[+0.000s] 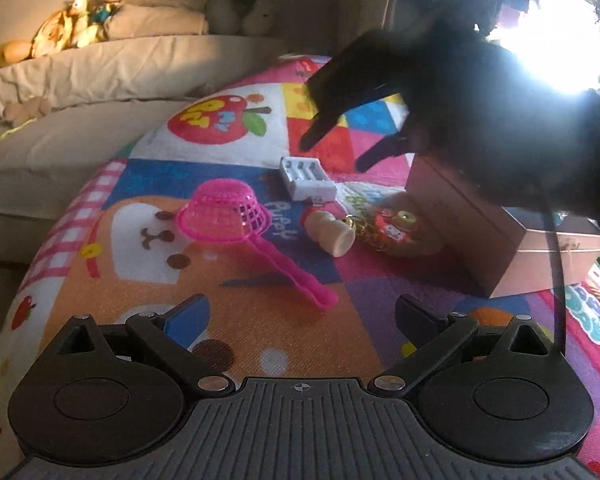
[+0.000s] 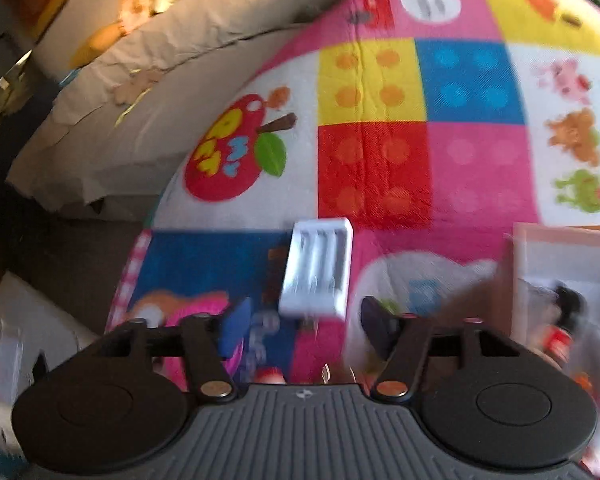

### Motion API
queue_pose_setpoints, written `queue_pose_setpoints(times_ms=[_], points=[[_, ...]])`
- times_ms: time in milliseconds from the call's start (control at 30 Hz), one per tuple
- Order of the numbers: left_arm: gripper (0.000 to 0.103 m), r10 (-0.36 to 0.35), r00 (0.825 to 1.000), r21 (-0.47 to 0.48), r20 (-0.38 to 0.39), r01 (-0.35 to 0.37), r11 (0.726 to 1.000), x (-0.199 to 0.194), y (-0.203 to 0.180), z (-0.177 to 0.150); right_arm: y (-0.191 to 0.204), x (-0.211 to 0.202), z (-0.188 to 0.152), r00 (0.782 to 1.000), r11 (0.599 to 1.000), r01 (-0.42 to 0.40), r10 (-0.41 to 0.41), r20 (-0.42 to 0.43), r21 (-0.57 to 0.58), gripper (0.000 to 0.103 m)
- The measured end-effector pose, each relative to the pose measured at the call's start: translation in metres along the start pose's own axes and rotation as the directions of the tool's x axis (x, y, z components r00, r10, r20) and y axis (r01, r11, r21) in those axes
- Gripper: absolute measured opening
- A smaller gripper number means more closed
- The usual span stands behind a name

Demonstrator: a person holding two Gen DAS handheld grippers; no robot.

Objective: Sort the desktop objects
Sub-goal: 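Grasp the white battery holder with the right gripper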

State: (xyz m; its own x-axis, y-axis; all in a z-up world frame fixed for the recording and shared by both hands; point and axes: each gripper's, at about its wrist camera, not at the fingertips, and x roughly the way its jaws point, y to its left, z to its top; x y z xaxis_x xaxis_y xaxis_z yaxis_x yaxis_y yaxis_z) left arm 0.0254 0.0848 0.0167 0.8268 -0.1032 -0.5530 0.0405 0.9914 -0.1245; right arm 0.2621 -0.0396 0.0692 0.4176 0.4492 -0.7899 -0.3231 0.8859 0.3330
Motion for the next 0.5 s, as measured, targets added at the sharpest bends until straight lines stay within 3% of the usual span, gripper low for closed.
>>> queue_pose_setpoints(times_ms=[167,267,300,367,400,500], points=[[0.102,-0.015,1.0,-0.018,0.0,0.015,1.0,0.001,0.003,0.0,0.012,0.046,0.009,0.994,0.993,0.112,-0.112,-0.006,-0.031,0.061],[0.102,-0.019,1.0,-0.022,-0.006,0.019,1.0,0.002,0.004,0.001,0.018,0.049,0.004,0.994,0.991,0.107,-0.108,-0.007,-0.081,0.047],[0.102,-0.02,1.0,-0.024,-0.006,0.019,1.0,0.002,0.004,0.0,0.022,0.046,0.002,0.994,0.987,0.11,-0.111,-0.003,-0.113,0.031],[0.102,-0.023,1.0,-0.026,-0.01,0.022,0.999,0.003,0.004,0.001,0.026,0.036,0.0,0.995,0.985,0.099,-0.101,-0.008,-0.142,0.018],[0.102,-0.021,1.0,-0.028,-0.01,0.021,0.999,0.003,0.004,0.001,0.026,0.027,-0.002,0.997,0.987,0.08,-0.081,-0.003,-0.14,0.004],[0.102,-0.019,1.0,-0.012,-0.005,0.019,1.0,0.002,0.001,0.0,0.031,-0.008,-0.008,0.999,0.984,0.027,-0.022,0.033,-0.176,0.004]])
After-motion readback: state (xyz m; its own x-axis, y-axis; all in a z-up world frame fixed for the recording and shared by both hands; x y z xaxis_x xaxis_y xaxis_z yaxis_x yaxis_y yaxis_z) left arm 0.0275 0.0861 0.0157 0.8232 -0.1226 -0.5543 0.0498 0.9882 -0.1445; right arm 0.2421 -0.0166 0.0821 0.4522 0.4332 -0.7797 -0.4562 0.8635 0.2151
